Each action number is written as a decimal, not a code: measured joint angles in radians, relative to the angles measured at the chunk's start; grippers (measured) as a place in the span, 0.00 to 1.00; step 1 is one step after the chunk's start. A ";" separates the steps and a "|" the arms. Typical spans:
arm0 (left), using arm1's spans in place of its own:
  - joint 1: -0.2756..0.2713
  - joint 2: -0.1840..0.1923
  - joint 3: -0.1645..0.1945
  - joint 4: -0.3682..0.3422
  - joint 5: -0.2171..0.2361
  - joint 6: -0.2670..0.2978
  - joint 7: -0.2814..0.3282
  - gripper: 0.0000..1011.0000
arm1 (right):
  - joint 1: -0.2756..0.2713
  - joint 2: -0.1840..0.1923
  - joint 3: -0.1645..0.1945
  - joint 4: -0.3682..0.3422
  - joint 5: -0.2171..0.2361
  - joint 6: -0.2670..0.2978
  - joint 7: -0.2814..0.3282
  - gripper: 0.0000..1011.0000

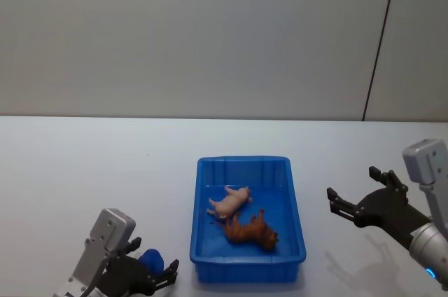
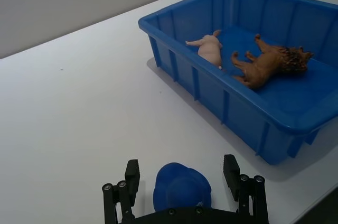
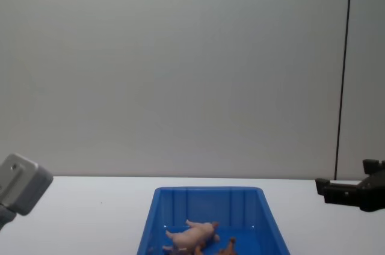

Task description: Pick up the two dolls from the table and place them into the box.

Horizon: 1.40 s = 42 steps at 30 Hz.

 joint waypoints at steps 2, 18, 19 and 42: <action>-0.003 -0.002 0.000 0.008 0.001 0.000 -0.007 0.99 | 0.000 0.000 0.000 0.000 0.000 0.000 0.000 0.99; -0.010 -0.012 0.001 0.035 0.008 -0.002 -0.042 0.81 | 0.000 0.000 0.000 0.000 0.000 0.000 0.000 0.99; -0.009 -0.011 0.000 0.033 0.009 -0.001 -0.042 0.76 | 0.000 0.000 0.000 0.000 0.000 0.000 0.000 0.99; -0.013 -0.010 -0.007 -0.005 0.042 0.014 -0.043 0.45 | 0.000 0.000 0.000 0.000 0.000 0.000 0.000 0.99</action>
